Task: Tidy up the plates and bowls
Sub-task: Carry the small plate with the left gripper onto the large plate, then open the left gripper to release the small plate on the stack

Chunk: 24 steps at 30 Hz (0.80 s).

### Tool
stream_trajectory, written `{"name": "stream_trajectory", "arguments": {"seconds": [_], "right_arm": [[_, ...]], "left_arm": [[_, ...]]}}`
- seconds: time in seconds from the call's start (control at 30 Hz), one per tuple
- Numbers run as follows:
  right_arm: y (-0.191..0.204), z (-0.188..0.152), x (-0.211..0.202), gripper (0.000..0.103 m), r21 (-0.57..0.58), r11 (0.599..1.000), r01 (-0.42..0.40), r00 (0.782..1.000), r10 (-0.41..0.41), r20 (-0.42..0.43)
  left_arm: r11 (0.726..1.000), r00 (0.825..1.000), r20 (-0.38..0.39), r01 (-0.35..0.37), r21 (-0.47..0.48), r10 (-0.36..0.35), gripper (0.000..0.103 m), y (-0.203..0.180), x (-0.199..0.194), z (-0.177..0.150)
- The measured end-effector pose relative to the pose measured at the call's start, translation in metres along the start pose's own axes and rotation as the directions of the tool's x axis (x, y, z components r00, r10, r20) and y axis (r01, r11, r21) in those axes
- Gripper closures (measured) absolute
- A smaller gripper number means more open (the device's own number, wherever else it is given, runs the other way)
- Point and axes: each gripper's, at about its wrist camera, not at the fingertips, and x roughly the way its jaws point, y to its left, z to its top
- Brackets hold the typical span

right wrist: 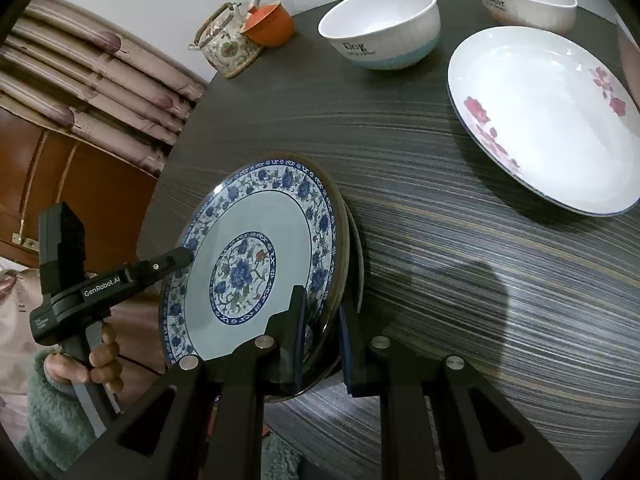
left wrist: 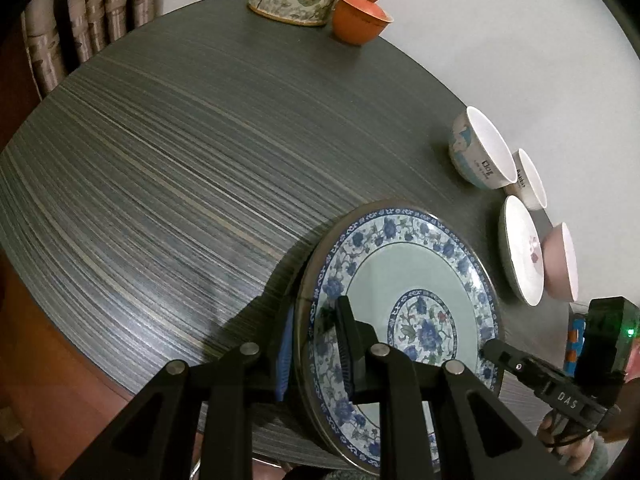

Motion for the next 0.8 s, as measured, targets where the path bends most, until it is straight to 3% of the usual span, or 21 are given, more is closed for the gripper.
{"name": "stream_trajectory", "arguments": {"seconds": [0.33, 0.53, 0.63, 0.8], "right_arm": [[0.015, 0.002, 0.008, 0.08, -0.045, 0.997, 0.064, 0.998, -0.065, -0.027], [0.026, -0.002, 0.006, 0.062, -0.072, 0.994, 0.079, 0.996, -0.083, -0.041], [0.033, -0.002, 0.008, 0.049, -0.099, 0.986, 0.132, 0.989, -0.137, -0.047], [0.036, -0.003, 0.012, 0.046, -0.112, 0.983, 0.144, 0.985, -0.153, -0.076]], "left_arm": [[0.998, 0.998, 0.017, -0.057, -0.003, 0.057, 0.084, -0.003, 0.001, 0.0], [0.998, 0.997, 0.043, -0.06, 0.022, 0.059, 0.084, -0.011, -0.003, -0.002], [0.997, 0.996, 0.051, -0.069, 0.026, 0.067, 0.082, -0.017, -0.002, -0.002], [0.998, 0.996, 0.052, -0.067, 0.011, 0.066, 0.082, -0.017, -0.002, -0.003]]}}
